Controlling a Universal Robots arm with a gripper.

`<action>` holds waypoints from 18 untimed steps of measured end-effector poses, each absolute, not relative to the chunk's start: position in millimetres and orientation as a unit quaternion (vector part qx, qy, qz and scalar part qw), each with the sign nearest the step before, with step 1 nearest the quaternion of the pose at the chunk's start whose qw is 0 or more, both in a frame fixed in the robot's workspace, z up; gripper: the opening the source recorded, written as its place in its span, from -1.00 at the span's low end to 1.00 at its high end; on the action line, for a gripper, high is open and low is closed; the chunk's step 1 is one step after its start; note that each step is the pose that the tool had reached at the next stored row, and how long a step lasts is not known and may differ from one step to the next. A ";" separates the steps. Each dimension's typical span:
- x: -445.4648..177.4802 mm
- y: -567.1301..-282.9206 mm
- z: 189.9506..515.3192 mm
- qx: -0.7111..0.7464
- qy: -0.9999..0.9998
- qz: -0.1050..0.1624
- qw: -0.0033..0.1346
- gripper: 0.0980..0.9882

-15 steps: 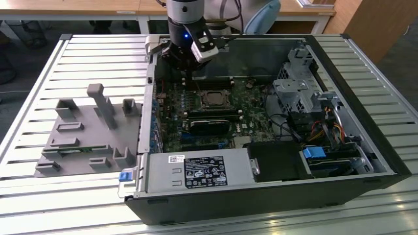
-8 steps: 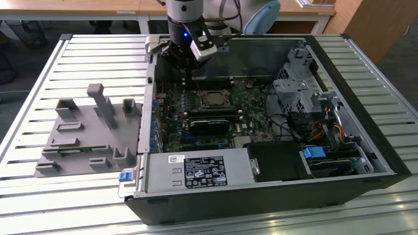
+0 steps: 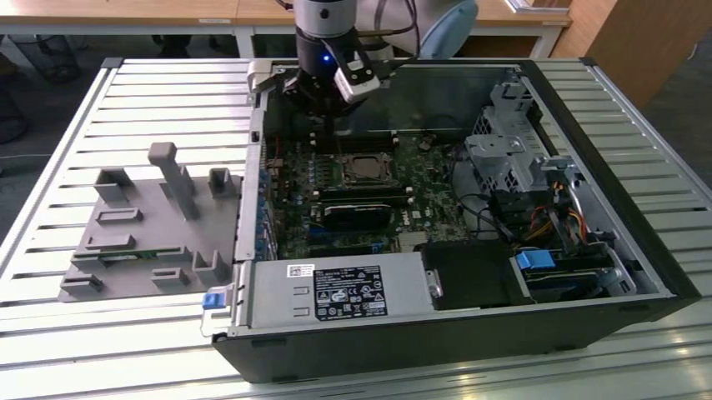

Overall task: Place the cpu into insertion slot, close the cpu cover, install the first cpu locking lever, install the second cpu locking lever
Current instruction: 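Install the first cpu locking lever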

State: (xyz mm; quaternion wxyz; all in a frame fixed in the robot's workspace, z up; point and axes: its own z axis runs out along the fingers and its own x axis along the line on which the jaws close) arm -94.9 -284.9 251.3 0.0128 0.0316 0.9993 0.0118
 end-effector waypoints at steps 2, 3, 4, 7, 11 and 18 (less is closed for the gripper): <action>-86.9 -284.6 251.0 0.032 0.999 0.012 0.012 -0.98; -82.7 -284.4 250.9 0.032 0.999 0.012 0.012 -0.98; -78.4 -284.2 250.7 0.032 0.999 0.012 0.011 -0.98; -64.5 -283.8 250.1 0.032 0.999 0.012 0.009 -0.98; -52.4 -283.7 249.3 0.031 0.999 0.014 0.008 -0.98; -52.4 -284.8 245.4 0.031 0.999 0.029 0.010 -0.98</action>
